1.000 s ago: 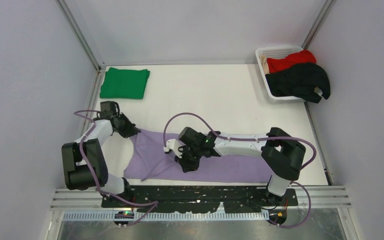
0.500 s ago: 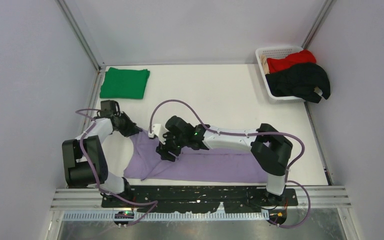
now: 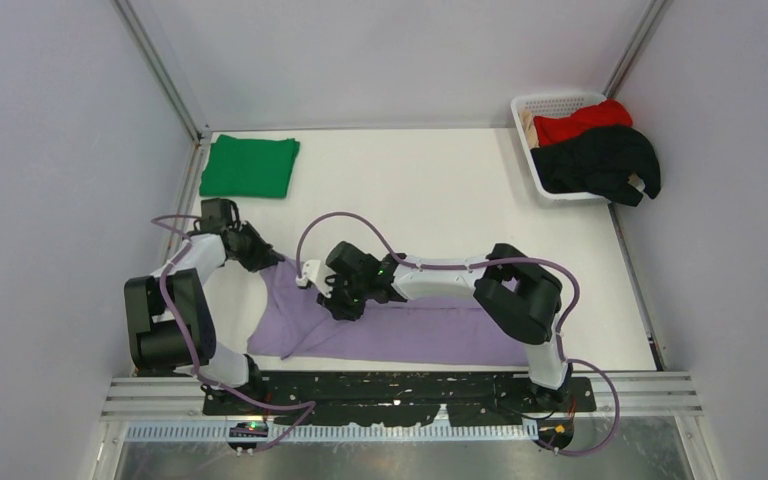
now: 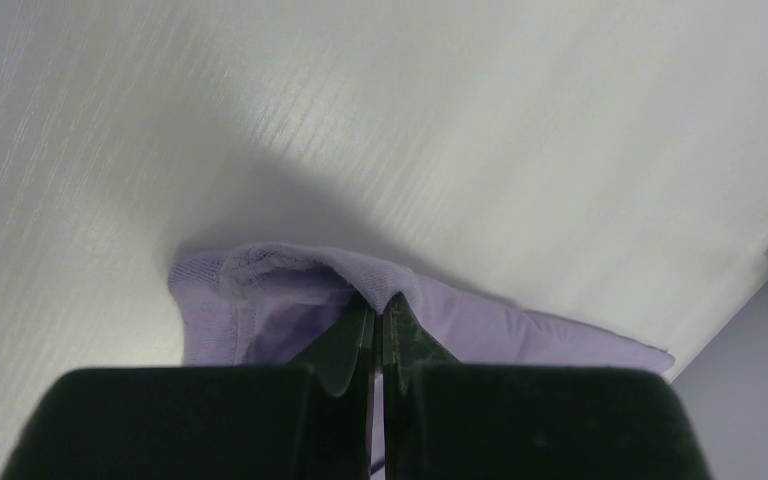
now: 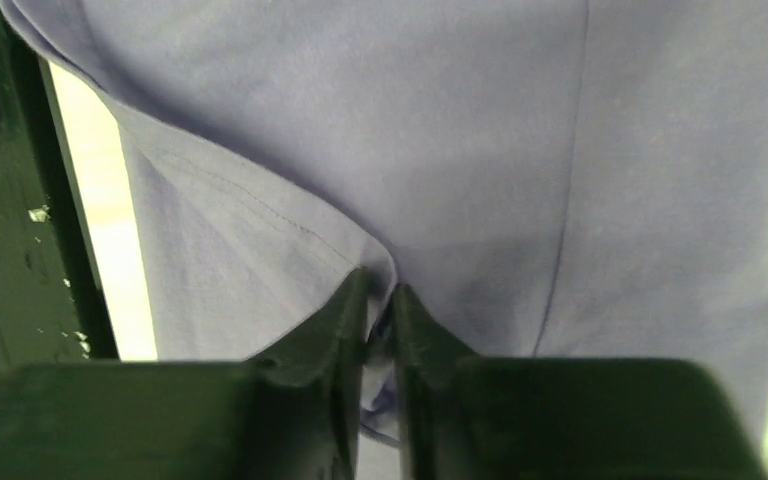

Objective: Fold and stack the t-shirts
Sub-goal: Fold the other side of the tshirt into a rectangle, then rotate the tshirt 90 degrees, then grab the bottom of the folded rectangular tshirt with both arms, then fold the folded rectangular tshirt in 1/3 of the way

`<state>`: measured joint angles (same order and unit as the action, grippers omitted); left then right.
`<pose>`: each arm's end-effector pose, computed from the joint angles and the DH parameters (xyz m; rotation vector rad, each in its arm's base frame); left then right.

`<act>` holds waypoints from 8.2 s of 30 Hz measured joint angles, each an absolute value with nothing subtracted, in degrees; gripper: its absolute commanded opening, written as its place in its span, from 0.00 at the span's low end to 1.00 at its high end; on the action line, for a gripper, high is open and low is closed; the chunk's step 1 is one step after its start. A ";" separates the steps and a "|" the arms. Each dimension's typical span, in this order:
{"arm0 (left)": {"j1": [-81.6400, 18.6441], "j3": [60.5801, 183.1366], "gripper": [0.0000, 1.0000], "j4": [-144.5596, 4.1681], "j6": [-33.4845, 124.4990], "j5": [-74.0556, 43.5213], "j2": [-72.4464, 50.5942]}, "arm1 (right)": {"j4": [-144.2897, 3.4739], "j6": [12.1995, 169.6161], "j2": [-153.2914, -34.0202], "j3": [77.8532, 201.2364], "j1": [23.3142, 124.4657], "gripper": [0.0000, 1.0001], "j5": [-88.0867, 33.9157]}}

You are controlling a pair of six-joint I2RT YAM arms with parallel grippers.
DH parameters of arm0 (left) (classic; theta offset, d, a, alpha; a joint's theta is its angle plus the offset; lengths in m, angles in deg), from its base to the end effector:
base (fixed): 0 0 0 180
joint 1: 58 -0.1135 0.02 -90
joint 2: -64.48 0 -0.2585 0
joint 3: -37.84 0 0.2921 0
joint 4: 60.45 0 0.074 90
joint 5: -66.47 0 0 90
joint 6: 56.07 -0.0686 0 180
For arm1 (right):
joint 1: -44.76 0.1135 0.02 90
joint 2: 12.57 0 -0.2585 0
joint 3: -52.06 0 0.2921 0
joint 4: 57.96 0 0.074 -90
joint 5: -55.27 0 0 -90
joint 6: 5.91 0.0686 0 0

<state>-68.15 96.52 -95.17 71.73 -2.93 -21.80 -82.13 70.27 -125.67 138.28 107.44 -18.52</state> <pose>0.3254 0.0337 0.1137 -0.9827 2.5061 -0.6329 0.1986 0.4263 0.1104 -1.6777 1.9209 0.7028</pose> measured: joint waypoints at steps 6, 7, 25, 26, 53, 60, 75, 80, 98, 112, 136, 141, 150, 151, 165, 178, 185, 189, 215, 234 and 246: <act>-68.15 98.14 0.00 -95.44 70.96 -2.99 -22.87 | -82.09 70.25 -125.37 137.49 107.44 0.05 -17.80; -68.15 98.57 0.00 -95.52 70.94 -3.02 -23.07 | -82.09 70.25 -125.04 136.92 107.44 0.05 -17.54; -68.15 107.18 0.01 -97.64 70.66 -3.45 -31.88 | -82.52 73.35 -117.06 126.56 107.50 0.77 -11.96; -68.15 107.91 0.05 -97.84 70.68 -3.43 -32.31 | -82.26 73.48 -116.87 126.15 107.55 0.82 -11.66; -41.22 89.61 1.00 -105.97 77.63 -9.94 -7.62 | -78.41 107.49 -77.52 97.78 74.04 0.95 -37.43; -41.57 96.69 1.00 -104.37 84.71 -10.38 -22.72 | -80.66 107.62 -89.09 98.46 71.64 0.95 -34.74; -41.53 161.13 0.99 -95.57 101.74 -2.03 -73.05 | -79.11 101.02 -101.52 108.66 80.34 0.96 -12.86; -39.23 175.14 0.99 -92.62 109.04 -0.06 -82.78 | -82.85 99.56 -104.63 114.61 89.36 0.96 -8.53; -37.86 182.70 0.99 -89.53 116.23 -12.46 -87.09 | -92.14 102.60 -89.59 114.78 83.66 0.95 -25.25; -39.34 163.36 0.99 -87.09 89.91 5.27 -55.55 | -90.17 101.15 -116.54 133.06 75.57 0.95 -26.30; -37.79 98.24 0.99 -96.46 68.41 1.84 -1.98 | -88.55 111.08 -136.36 155.76 68.71 0.96 -28.11; -33.09 94.46 0.99 -98.15 69.57 2.16 -2.11 | -88.38 111.69 -136.23 156.00 68.49 0.95 -27.44; -18.47 87.23 0.81 -100.44 74.35 -2.97 -2.13 | -84.29 112.54 -110.79 132.75 69.76 0.95 -30.65; -16.85 86.49 0.79 -100.37 75.10 -3.72 -2.17 | -82.92 113.02 -105.46 128.60 69.95 0.96 -31.15; -6.56 81.26 0.31 -92.16 84.01 -7.02 -10.85 | -92.29 115.93 -67.12 92.31 74.11 0.93 -29.16; -6.19 80.54 0.00 -90.52 86.37 -7.47 -12.21 | -103.35 117.65 -63.12 88.23 90.35 0.61 -25.97; -6.01 78.66 0.00 -89.56 88.67 -7.04 -10.65 | -101.95 120.91 -67.40 87.35 92.09 0.39 -25.62; -5.88 78.57 0.00 -89.34 89.21 -6.99 -10.65 | -99.35 122.55 -69.74 87.02 93.51 0.14 -24.68; -25.44 102.66 0.00 -92.81 78.99 -3.76 -20.16 | -90.15 116.28 -90.07 113.93 85.49 0.07 -39.76; -35.93 129.57 0.00 -96.94 73.46 -1.42 -44.29 | -86.48 107.84 -109.17 131.72 69.84 0.07 -39.22; -38.18 138.20 0.15 -100.99 71.75 -2.08 -52.09 | -83.66 106.66 -118.42 138.10 66.83 0.13 -35.26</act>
<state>-38.18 138.20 -100.99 71.75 -2.08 -52.09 -83.66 106.66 -118.42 138.10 66.83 -35.26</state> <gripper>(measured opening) 0.047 0.110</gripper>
